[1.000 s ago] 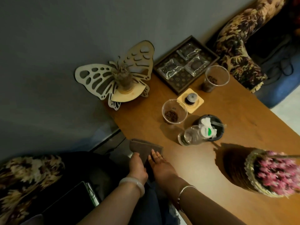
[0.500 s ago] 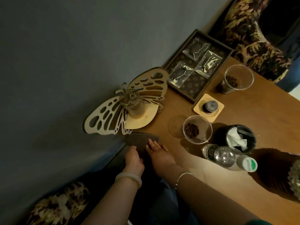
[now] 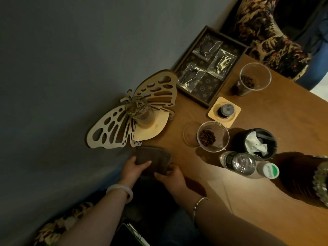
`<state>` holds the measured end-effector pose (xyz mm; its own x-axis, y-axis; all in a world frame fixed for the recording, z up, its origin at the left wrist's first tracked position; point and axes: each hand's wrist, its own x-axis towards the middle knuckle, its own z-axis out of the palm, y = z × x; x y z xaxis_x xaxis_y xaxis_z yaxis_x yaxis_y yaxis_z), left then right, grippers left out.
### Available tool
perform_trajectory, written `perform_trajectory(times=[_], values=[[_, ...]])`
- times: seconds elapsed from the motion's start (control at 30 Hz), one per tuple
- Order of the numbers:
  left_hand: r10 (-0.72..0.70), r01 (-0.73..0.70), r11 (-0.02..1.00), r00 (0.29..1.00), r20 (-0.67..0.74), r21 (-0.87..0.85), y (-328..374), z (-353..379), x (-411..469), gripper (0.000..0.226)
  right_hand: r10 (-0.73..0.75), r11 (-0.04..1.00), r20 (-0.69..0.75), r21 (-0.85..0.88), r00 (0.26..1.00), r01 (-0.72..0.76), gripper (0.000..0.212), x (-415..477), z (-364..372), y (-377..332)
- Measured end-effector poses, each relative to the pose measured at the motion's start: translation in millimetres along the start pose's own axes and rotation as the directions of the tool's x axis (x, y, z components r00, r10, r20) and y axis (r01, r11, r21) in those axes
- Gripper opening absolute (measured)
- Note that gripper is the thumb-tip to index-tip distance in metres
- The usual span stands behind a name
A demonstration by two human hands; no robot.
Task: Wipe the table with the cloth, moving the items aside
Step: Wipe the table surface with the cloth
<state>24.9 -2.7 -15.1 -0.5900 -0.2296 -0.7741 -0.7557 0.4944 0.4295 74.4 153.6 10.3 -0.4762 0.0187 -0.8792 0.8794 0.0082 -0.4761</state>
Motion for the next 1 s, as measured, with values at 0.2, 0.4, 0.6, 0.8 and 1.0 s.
perform_trajectory(times=[0.2, 0.4, 0.6, 0.8, 1.0], values=[[0.018, 0.014, 0.965, 0.993, 0.118, -0.264, 3, 3, -43, 0.043, -0.035, 0.999, 0.01, -0.007, 0.999, 0.035, 0.013, -5, -5, 6], [0.012, 0.052, 0.921, 0.986, 0.164, -0.385, 1, -4, -63, 0.066, -0.071, 0.993, -0.013, 0.096, 0.997, 0.072, 0.018, -25, -52, 18], [0.213, -0.177, 0.974, 0.923, 0.32, -0.14, 27, -17, -68, 0.045, -0.279, 0.96, 0.015, -0.011, 0.96, 0.28, 0.065, -36, -70, 31], [0.408, -0.454, 0.796, 0.891, 0.2, 0.4, 53, -13, -54, 0.045, -0.48, 0.846, -0.116, -0.325, 0.87, 0.423, 0.05, -44, -66, 26], [0.343, -0.435, 0.793, 0.897, 0.278, 0.426, 61, -16, -37, 0.019, -0.332, 0.917, -0.138, -0.28, 0.933, 0.284, 0.013, -26, -73, 15]])
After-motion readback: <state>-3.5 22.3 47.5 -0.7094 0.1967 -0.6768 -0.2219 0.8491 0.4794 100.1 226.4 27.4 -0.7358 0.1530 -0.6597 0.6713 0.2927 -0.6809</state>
